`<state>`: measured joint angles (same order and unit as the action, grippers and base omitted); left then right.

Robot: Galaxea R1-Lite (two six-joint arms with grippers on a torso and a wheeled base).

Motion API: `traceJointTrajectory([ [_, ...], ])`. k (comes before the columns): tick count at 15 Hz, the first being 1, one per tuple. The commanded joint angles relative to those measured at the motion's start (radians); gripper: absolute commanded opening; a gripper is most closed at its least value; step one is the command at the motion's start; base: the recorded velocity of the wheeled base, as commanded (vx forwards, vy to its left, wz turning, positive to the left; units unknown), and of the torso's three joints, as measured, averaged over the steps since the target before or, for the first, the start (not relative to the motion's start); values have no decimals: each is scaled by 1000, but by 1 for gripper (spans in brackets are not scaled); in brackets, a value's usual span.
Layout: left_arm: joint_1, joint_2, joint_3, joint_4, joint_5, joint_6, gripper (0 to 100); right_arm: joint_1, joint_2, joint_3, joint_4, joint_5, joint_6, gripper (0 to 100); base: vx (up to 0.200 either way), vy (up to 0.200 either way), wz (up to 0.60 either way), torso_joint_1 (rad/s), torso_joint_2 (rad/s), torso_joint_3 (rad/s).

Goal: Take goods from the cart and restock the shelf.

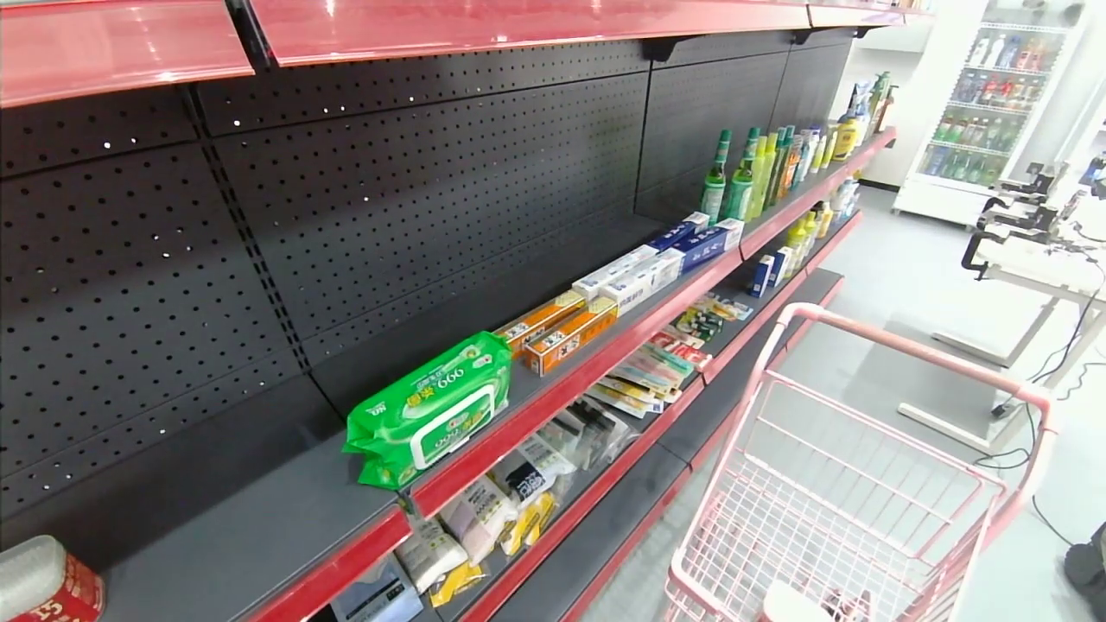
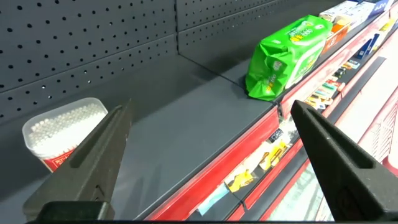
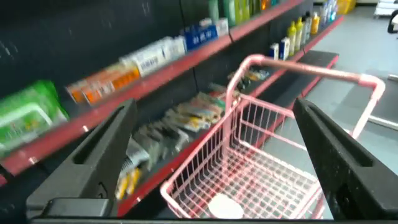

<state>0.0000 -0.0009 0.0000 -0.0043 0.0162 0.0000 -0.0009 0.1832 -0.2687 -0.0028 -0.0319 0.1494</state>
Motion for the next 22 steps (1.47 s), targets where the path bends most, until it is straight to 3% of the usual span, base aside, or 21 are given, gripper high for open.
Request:
traceJointTrajectory([
  [1, 0, 1, 0, 0, 1, 2, 100, -77, 544, -363, 24, -77, -25, 100, 0, 0, 0, 0, 0, 0],
  [6, 0, 1, 0, -2, 1, 5, 100, -91, 737, -56, 30, -34, -177, 100, 0, 0, 0, 0, 0, 0],
  [8, 0, 1, 0, -2, 1, 9, 100, -87, 851, -40, 24, 61, -186, 100, 0, 0, 0, 0, 0, 0],
  [14, 0, 1, 0, 0, 2, 5, 100, -77, 1190, -52, -3, 98, -303, 100, 0, 0, 0, 0, 0, 0],
  [18, 0, 1, 0, 0, 2, 6, 100, -41, 1572, -35, -370, 99, -381, 100, 0, 0, 0, 0, 0, 0],
  [22, 0, 1, 0, 0, 2, 6, 100, -1, 1725, -47, -468, 95, -387, 100, 0, 0, 0, -16, 41, 21],
])
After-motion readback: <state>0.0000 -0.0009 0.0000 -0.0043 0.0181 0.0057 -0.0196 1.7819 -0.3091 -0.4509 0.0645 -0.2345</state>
